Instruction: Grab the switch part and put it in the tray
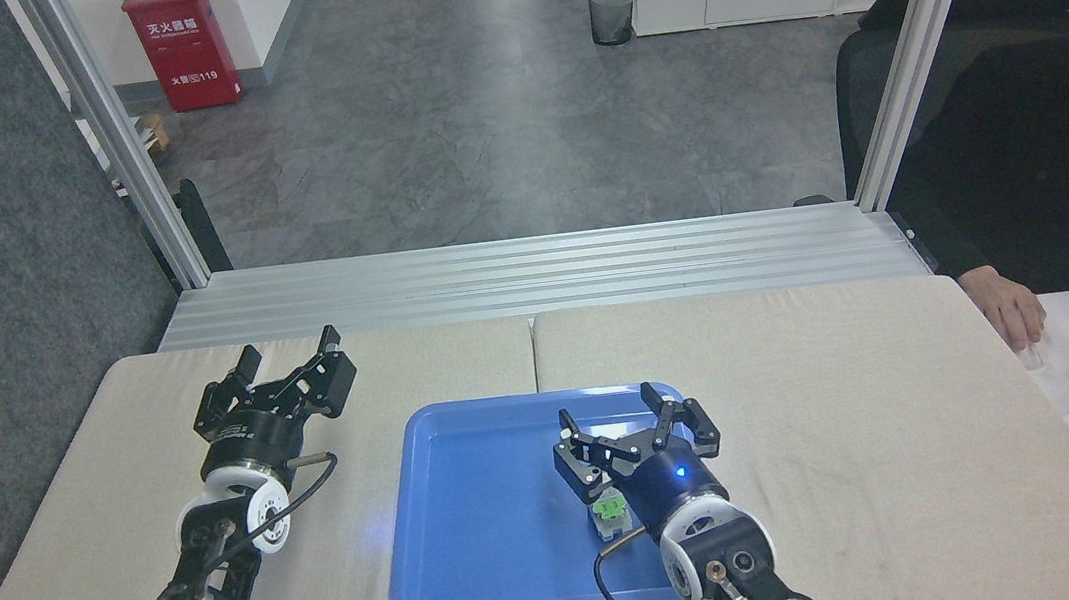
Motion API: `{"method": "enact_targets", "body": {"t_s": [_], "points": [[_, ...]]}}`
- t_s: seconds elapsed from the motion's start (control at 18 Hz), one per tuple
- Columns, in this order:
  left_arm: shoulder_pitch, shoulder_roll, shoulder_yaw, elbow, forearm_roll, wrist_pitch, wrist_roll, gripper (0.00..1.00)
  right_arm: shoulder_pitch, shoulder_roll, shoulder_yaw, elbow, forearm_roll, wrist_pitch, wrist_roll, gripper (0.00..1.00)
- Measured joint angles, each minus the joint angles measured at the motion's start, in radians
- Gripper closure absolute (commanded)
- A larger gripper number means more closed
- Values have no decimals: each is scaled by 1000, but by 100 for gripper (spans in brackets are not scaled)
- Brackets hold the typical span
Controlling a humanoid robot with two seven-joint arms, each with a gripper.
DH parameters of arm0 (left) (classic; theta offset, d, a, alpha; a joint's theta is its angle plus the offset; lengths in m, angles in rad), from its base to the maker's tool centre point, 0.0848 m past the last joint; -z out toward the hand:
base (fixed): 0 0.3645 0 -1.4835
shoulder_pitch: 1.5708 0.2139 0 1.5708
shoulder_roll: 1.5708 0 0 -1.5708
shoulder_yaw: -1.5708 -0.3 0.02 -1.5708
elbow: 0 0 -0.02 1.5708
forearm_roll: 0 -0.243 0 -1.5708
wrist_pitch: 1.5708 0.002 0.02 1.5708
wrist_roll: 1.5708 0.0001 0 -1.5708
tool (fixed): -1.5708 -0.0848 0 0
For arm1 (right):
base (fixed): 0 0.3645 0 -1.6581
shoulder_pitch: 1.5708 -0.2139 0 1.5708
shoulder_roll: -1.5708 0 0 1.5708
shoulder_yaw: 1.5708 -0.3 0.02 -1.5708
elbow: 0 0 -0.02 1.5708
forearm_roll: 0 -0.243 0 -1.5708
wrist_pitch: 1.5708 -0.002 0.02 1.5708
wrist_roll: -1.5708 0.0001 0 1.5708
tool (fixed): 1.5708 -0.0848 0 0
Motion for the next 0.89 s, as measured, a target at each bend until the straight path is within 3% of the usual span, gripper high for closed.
{"method": "enact_targets", "body": {"t_s": [0.33,0.89], "points": [[0,0,0,0,0,0,0,0,-64,-50,-153,5,-30,-100,-105,0],[0,0,0,0,0,0,0,0,-7,-161,-320,1,-112,-132,-168,1]]}}
